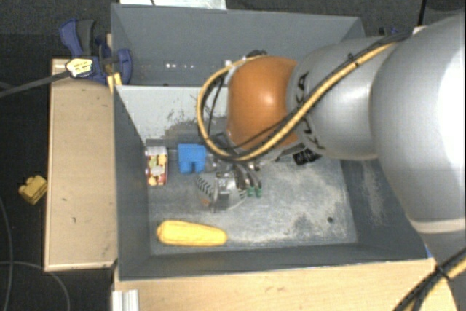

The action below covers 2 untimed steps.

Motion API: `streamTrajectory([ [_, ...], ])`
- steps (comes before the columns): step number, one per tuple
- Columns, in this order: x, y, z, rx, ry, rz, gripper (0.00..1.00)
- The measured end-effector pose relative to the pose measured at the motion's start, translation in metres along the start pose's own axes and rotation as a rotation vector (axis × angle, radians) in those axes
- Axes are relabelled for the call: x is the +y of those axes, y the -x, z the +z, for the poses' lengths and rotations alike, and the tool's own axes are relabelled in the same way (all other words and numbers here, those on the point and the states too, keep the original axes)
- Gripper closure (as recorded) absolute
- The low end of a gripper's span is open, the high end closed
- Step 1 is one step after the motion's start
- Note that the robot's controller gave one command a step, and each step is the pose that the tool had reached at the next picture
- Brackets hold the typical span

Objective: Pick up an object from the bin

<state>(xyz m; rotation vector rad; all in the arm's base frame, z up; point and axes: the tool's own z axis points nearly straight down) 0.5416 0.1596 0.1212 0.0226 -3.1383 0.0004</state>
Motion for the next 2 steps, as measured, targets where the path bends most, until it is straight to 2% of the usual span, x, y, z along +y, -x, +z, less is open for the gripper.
streamTrajectory([
  [1,0.0066,-0.0181,-0.0275,-0.010,0.003,-0.003,1.00],
  [2,0.0084,-0.0237,-0.0267,-0.005,0.001,-0.001,1.00],
])
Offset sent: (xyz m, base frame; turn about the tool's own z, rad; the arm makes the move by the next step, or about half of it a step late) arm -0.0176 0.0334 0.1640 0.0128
